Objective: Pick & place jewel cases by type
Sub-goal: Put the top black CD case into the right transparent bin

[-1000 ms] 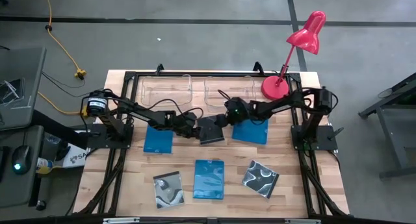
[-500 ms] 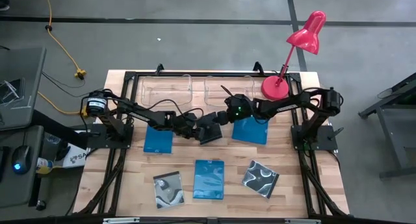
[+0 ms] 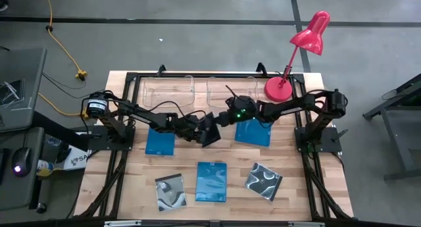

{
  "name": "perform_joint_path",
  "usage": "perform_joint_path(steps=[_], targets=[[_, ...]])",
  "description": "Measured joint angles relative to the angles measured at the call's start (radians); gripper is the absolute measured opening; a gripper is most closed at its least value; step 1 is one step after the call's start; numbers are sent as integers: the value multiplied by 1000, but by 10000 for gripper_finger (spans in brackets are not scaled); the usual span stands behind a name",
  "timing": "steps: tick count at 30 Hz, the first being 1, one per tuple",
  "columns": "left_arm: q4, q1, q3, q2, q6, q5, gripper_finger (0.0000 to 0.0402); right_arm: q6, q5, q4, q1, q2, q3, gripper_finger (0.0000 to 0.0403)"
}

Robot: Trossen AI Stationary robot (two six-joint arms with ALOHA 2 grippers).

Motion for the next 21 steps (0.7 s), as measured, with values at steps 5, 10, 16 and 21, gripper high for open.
perform_joint_path(steps=[5, 10, 16, 21], targets=[[1, 0, 0, 0, 0, 1, 291, 8, -1, 13, 0, 2, -1, 245], [1, 0, 0, 0, 4, -1, 291, -4, 4, -23, 0, 2, -2, 245], [3, 0, 0, 0, 14, -1, 291, -13, 3, -22, 0, 3, -4, 245], [7, 0, 0, 0, 24, 0, 291, -9, -13, 12, 0, 4, -4, 245]])
